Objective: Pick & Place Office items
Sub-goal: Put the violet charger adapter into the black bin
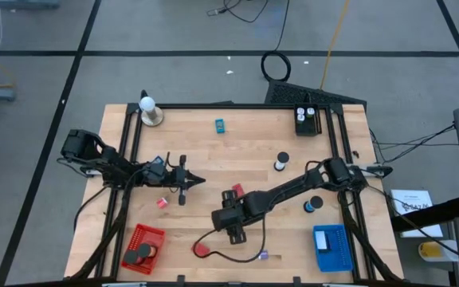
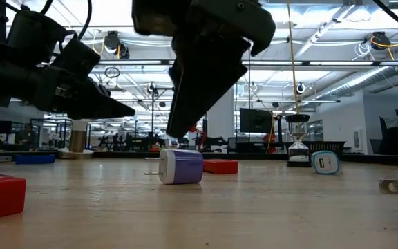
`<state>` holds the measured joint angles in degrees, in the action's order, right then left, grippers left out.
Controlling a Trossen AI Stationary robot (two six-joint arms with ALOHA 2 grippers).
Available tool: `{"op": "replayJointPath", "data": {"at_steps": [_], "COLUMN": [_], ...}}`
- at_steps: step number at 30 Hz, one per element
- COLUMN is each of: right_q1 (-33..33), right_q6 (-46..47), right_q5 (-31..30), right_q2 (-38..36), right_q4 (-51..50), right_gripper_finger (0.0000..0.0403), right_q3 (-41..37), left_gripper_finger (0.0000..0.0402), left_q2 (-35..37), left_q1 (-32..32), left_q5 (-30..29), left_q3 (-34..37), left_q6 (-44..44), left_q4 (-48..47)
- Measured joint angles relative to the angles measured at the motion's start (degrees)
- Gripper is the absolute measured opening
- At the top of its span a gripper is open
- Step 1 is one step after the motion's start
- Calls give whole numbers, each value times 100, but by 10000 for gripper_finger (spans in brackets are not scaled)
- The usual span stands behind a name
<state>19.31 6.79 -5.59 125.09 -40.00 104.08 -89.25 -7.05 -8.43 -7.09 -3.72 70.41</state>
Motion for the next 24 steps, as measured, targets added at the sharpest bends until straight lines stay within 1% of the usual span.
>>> {"op": "replayJointPath", "data": {"at_steps": [2,6,11,14,20,24], "right_q1": [0,2,-39,-100,-168,-192], "right_q6": [1,14,132,329,404,401], "right_q5": [140,129,127,116,146,63], "right_q2": [67,146,141,143,94,31], "right_q4": [-52,-203,9,59,854,1225], "right_gripper_finger": [243,235,222,201,137,111], "right_q3": [2,0,-276,-465,-926,-1115], "left_gripper_finger": [10,19,5,8,26,28], "left_q2": [0,0,0,0,0,0], "left_q1": [0,0,0,0,0,0], "left_q5": [-45,-128,-175,-177,-218,-218], "left_q3": [0,-2,-2,-2,-2,-4], "left_q6": [25,93,126,136,297,388], "left_q4": [3,7,2,2,4,-6]}}
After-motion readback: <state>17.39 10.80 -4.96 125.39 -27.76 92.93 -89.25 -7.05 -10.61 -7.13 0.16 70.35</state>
